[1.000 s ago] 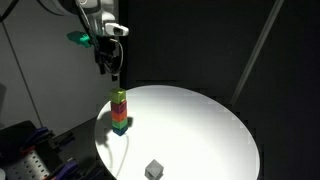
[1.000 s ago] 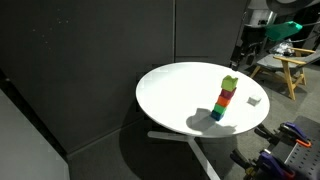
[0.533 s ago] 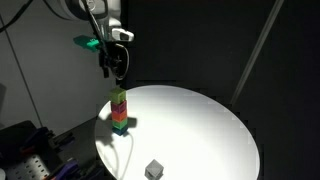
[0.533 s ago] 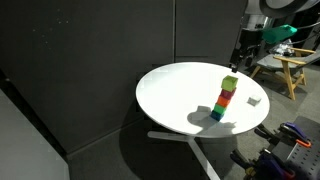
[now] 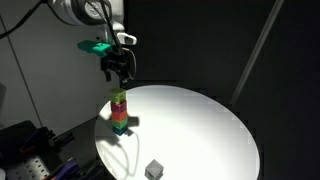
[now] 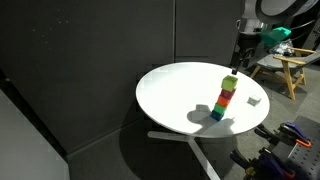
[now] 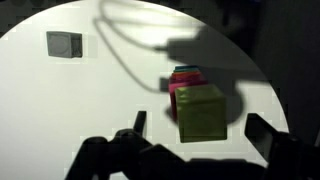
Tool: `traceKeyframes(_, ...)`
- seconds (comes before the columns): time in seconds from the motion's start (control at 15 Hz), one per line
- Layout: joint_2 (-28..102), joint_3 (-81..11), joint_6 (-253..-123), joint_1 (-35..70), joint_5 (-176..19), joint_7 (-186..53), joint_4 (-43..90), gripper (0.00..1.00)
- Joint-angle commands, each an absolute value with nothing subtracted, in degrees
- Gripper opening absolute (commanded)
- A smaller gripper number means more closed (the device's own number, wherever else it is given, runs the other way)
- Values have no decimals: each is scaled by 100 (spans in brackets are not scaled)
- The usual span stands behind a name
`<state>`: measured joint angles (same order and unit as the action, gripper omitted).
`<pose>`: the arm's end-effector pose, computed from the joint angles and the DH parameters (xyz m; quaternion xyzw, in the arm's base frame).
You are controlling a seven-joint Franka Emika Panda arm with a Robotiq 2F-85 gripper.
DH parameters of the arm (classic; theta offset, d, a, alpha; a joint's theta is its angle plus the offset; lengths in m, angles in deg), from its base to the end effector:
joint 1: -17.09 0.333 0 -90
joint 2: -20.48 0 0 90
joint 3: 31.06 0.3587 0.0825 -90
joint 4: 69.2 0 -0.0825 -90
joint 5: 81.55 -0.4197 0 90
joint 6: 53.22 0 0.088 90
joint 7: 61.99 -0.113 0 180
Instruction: Place the yellow cube on the grey cube
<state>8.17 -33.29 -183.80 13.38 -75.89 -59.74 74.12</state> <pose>0.4595 -0.0506 0.3742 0.9994 0.0005 -0.0060 0.0329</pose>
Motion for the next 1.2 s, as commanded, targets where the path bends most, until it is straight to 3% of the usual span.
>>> traceKeyframes(0.0,930,-3361,-18560,1341,-7376,-5760,7345,100)
traceKeyframes(1.13,1127,-3312,-19028,1506,-7515,-5734,7472,100)
